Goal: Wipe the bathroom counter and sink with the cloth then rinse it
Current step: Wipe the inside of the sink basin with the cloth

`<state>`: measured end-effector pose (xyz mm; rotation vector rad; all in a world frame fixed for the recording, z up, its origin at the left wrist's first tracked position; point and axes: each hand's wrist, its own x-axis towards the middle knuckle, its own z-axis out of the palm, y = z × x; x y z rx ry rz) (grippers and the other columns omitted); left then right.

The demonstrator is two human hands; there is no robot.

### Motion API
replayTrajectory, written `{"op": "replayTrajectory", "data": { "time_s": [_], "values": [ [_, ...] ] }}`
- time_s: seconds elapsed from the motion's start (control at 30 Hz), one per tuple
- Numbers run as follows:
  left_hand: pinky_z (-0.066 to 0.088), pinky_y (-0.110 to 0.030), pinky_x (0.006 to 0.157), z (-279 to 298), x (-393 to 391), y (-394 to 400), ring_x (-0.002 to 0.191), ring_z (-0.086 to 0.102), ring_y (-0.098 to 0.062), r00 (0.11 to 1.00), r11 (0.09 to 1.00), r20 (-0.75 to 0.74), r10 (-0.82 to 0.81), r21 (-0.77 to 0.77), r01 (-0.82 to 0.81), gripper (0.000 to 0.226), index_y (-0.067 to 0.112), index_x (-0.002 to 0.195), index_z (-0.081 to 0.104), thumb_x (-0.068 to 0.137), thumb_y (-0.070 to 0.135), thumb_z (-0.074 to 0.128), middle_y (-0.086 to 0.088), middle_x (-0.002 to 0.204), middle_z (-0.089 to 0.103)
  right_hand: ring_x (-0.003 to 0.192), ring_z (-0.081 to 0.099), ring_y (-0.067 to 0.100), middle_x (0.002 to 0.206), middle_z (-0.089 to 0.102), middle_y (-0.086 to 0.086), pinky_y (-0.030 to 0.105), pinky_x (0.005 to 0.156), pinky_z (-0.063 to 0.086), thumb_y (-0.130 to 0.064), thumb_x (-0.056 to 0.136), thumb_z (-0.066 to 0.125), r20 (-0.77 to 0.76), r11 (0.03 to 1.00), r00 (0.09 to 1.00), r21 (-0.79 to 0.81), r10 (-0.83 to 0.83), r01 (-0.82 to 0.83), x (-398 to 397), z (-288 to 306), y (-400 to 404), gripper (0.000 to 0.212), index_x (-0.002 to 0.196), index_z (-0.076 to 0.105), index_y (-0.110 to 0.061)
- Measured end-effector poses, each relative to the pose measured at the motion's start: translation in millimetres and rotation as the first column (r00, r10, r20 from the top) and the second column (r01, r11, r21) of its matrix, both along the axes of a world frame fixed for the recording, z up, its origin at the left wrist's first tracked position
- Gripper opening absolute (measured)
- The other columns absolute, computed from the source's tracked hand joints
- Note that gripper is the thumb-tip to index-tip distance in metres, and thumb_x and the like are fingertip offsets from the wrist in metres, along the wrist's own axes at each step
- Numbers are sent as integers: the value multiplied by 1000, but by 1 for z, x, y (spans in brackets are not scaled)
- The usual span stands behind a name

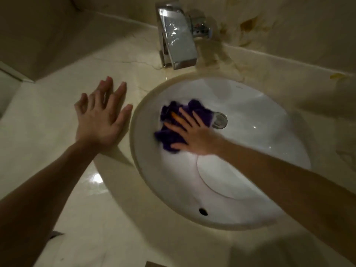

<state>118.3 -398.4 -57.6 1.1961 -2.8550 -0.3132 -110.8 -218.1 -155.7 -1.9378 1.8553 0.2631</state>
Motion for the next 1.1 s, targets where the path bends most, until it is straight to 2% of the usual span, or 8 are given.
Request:
{"op": "replayTrajectory", "data": {
  "time_s": [0.17, 0.37, 0.5, 0.6, 0.67, 0.87, 0.97, 1.1],
  "values": [
    [2, -51, 122, 0, 1, 0, 154, 4, -19, 1000, 1000, 2, 4, 7, -4, 62, 42, 157, 6, 99, 60, 15, 0, 168, 3, 162, 13, 32, 175, 17, 9, 53, 131, 16, -69, 102, 20, -173, 991, 977, -14, 129, -133, -91, -3, 19, 77, 167, 18, -27],
    [3, -52, 122, 1, 1, 2, 154, 3, -19, 1000, 1000, 12, 11, 16, -11, 63, 41, 158, 6, 99, 63, 13, 0, 168, 5, 155, 28, 40, 166, 36, 21, 51, 128, 13, -76, 101, 18, -135, 990, 987, 98, -91, 105, -124, 15, 154, 83, 167, 14, -25],
    [4, -54, 122, 4, 2, 3, 155, 2, -17, 1000, 999, 17, 16, 30, -16, 63, 42, 157, 5, 99, 63, 12, 1, 168, 5, 150, -43, 20, 172, -13, 17, 32, 115, -32, -89, 88, 0, -97, 966, 982, 185, -163, 178, -65, 37, 199, 84, 148, -42, -50],
    [4, -55, 121, 8, 1, 3, 155, 3, -18, 1000, 999, 18, 14, 50, -15, 62, 41, 158, 6, 99, 61, 15, 0, 168, 6, 138, -58, 11, 174, 4, 19, 32, 118, -27, -63, 90, 12, -26, 924, 956, 251, -292, 289, -17, 54, 200, 81, 148, -42, -48],
    [4, -55, 121, 8, 0, 3, 155, 4, -19, 1000, 999, 22, 15, 48, -16, 62, 40, 158, 7, 100, 60, 16, 0, 168, 6, 121, -67, 2, 168, -33, 2, 38, 119, -28, -79, 79, -14, 90, 848, 921, 432, -380, 308, 20, 64, 184, 72, 139, -46, -54],
    [2, -53, 122, 10, -3, 4, 155, 2, -19, 1000, 998, 19, 23, 54, -24, 62, 39, 158, 7, 100, 60, 15, 0, 168, 3, 154, -36, 19, 166, -36, -16, 42, 125, -17, -82, 91, 6, 446, 907, 805, 336, -392, 255, 108, 65, 56, 89, 165, -13, -36],
    [1, -54, 122, 8, -2, 3, 155, -2, -17, 999, 998, 25, 20, 56, -21, 62, 41, 158, 5, 99, 60, 14, 2, 169, -1, 154, -31, 31, 174, -20, 9, 53, 128, -10, -72, 84, 0, 294, 974, 937, 182, -187, 138, 79, 32, -6, 99, 168, -3, -20],
    [1, -54, 122, 6, -2, 1, 155, -2, -16, 999, 998, 30, 25, 58, -27, 62, 43, 157, 4, 99, 61, 13, 3, 169, -2, 156, 28, 39, 167, 39, 10, 57, 128, 21, -75, 101, 21, 25, 991, 992, -45, 125, -124, -6, 0, -27, 77, 159, 43, -30]
  ]
}}
